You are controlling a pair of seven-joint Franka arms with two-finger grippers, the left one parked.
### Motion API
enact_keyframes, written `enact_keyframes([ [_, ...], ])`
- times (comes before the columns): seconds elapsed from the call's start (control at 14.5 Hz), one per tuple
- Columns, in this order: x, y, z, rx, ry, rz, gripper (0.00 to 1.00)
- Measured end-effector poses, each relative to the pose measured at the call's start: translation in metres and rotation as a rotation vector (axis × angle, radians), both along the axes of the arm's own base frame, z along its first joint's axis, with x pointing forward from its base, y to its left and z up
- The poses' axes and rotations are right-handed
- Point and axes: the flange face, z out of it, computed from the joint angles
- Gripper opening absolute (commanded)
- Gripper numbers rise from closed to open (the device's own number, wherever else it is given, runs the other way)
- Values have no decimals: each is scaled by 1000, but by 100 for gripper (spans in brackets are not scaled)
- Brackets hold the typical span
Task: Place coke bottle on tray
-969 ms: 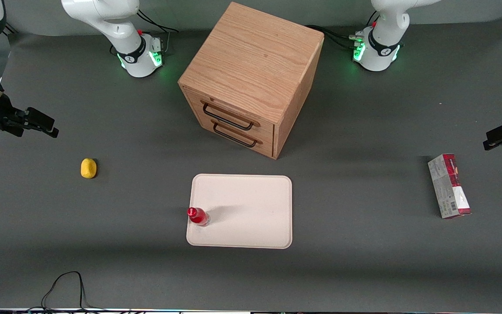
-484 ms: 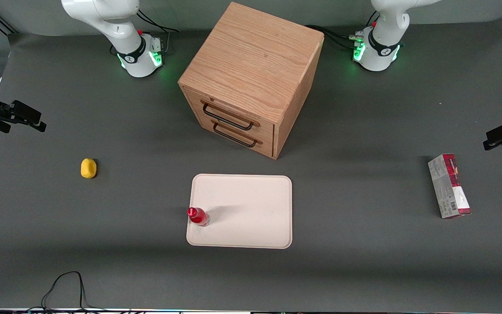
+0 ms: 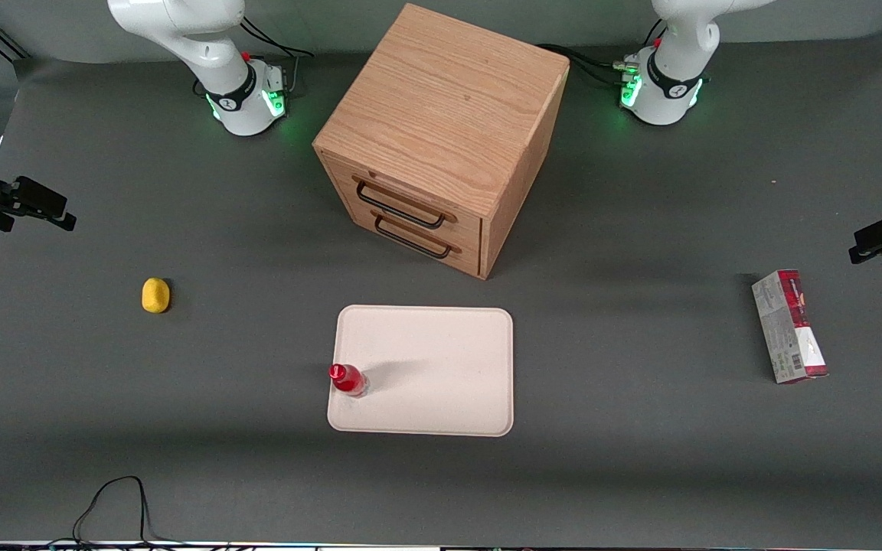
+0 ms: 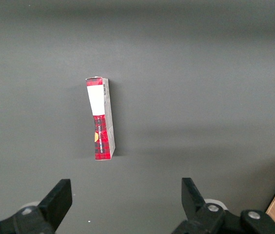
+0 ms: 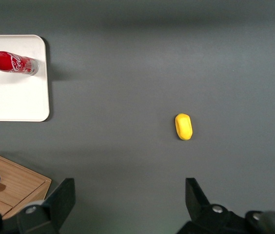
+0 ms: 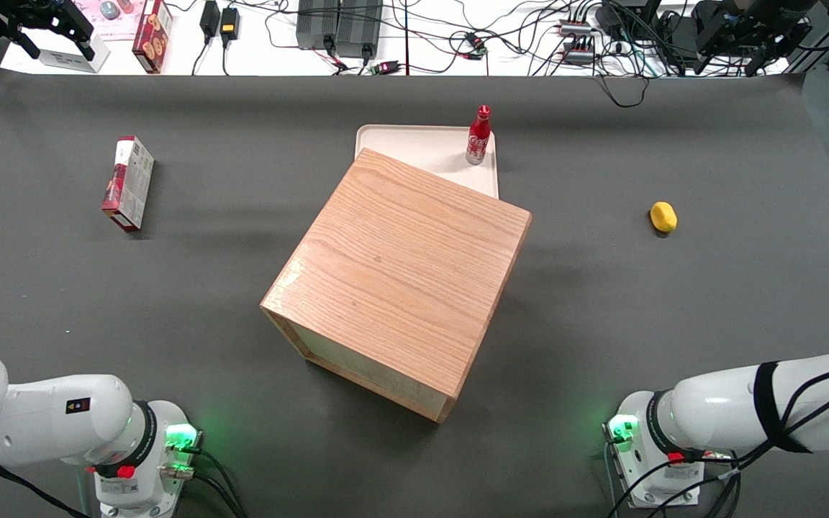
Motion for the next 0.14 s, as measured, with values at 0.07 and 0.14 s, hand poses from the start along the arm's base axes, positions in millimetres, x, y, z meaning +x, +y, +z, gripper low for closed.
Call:
enact_keyframes([
  [0.07,-1,-1,0,0,6,-2,100],
  [0.14,-1,-1,-1,1,9,-1,100],
])
